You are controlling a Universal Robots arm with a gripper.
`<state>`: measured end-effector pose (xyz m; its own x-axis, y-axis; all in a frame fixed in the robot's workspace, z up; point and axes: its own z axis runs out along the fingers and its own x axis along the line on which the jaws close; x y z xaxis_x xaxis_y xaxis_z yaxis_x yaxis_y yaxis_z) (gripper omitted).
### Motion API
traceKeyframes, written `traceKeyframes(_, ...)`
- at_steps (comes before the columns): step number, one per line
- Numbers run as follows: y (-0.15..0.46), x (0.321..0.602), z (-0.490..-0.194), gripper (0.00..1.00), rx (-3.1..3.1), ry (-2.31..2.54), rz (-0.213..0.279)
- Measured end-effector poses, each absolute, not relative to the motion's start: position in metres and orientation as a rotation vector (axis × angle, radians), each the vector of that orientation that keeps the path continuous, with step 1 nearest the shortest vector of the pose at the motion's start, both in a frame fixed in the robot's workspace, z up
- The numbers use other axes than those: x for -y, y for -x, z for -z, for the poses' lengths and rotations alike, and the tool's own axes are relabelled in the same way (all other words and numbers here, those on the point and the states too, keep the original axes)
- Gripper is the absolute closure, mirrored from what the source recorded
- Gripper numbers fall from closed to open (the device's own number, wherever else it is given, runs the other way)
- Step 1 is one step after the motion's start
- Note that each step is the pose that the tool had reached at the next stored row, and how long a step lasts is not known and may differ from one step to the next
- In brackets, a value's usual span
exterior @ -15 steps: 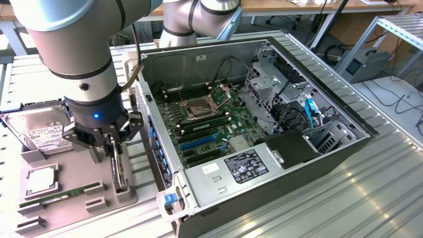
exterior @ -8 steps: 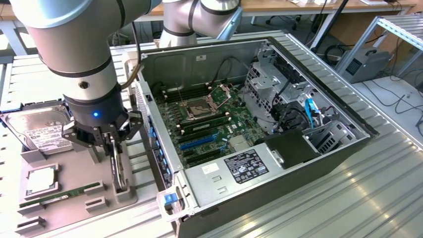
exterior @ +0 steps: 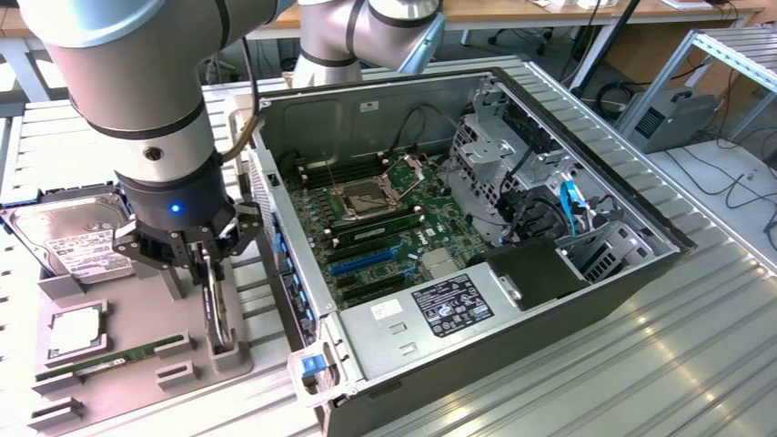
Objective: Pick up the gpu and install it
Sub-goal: 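Pick up the gpu and move the gpu toward the slot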
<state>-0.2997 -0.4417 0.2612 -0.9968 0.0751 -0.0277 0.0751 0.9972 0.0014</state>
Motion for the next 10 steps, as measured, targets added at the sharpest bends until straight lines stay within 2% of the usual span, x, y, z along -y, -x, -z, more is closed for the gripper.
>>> traceKeyframes(10,0.2997,0.4417,-0.2654,0.73,-3.112,-0.117,-0.001)
